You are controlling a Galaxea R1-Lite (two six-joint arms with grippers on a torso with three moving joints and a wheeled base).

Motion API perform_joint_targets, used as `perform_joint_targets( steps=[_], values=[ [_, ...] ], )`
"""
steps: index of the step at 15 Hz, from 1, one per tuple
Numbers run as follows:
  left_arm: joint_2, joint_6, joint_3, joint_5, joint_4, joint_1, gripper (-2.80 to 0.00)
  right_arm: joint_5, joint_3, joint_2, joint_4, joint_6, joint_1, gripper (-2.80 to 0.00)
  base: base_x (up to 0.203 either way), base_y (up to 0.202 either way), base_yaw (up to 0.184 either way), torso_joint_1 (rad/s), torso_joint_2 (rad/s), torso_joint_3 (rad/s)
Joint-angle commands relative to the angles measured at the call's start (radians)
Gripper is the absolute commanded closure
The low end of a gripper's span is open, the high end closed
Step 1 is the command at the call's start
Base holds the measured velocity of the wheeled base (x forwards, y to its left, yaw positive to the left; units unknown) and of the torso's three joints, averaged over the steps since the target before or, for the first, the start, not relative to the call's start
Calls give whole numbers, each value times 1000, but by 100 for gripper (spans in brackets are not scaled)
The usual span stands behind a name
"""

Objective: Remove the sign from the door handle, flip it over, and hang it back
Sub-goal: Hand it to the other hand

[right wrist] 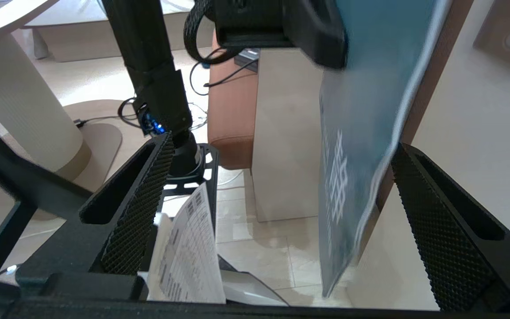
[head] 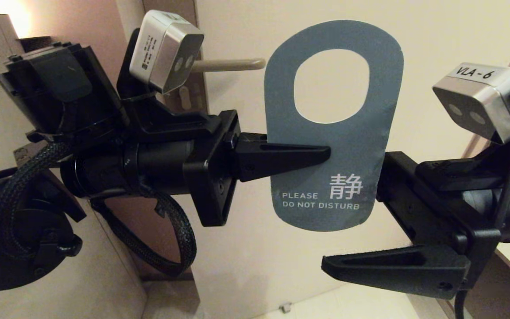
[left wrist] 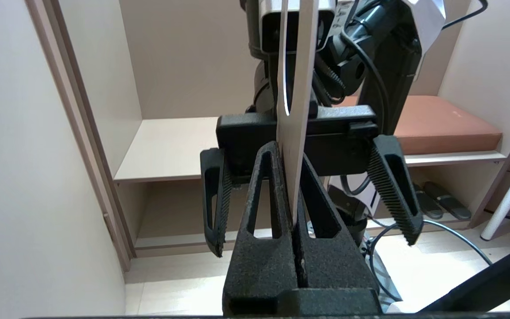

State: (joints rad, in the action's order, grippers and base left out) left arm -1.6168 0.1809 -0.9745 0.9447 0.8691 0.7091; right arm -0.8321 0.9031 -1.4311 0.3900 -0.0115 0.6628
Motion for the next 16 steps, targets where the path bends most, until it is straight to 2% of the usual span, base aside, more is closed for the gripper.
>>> perform_joint_targets(
  steps=[1, 4, 16],
  values=[
    [-5, 2, 0, 5, 5, 0, 0, -4, 13, -15, 3, -1, 6, -280, 0, 0, 0, 0, 0, 0],
    [-13, 0, -1, 5, 7, 0, 0, 21, 27, -25, 3, -1, 17, -280, 0, 0, 0, 0, 0, 0],
    [-29, 2, -24, 4, 27, 0, 0, 31, 23, -45, 3, -1, 21, -280, 0, 0, 0, 0, 0, 0]
  ],
)
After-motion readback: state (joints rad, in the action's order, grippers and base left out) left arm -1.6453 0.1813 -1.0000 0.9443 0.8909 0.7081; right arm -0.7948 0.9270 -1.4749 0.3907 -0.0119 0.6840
